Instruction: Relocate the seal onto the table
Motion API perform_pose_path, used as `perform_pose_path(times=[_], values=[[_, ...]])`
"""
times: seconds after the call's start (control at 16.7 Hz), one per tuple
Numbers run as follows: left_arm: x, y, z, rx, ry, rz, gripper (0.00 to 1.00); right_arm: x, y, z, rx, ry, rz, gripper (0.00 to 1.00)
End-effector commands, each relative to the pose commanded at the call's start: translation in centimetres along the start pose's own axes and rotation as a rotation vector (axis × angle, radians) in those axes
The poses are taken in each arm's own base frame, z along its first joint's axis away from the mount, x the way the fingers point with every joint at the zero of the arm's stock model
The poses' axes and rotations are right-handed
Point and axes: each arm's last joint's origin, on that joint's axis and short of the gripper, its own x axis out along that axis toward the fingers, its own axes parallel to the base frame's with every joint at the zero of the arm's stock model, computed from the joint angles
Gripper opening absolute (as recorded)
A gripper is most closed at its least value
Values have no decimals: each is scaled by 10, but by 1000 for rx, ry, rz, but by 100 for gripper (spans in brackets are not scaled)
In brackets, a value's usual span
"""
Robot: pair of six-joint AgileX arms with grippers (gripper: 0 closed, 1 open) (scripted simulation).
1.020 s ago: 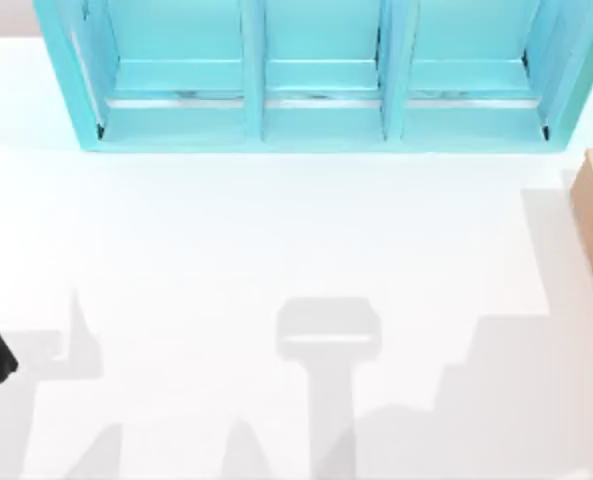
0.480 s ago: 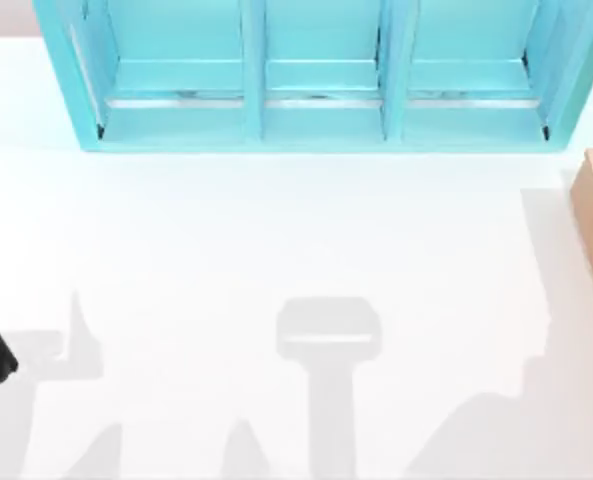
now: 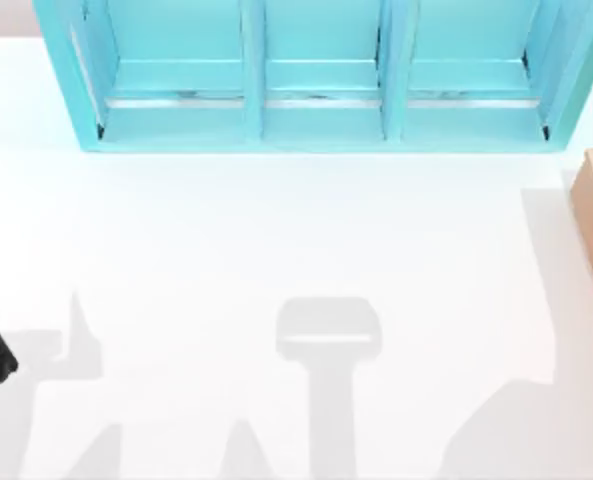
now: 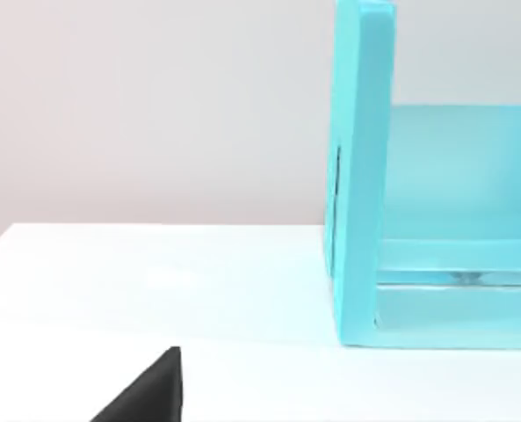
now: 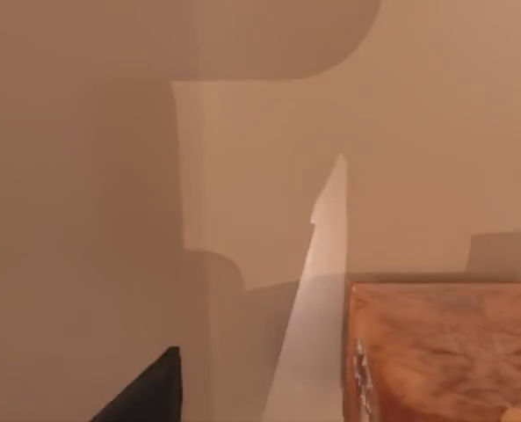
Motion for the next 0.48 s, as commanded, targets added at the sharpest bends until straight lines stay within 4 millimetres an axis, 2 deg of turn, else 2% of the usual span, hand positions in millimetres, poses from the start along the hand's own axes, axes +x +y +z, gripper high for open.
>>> perform_pose_path(times=[0.48], values=[[0,0,0,0,0,0,100,0,0,0,0,0,0,40]])
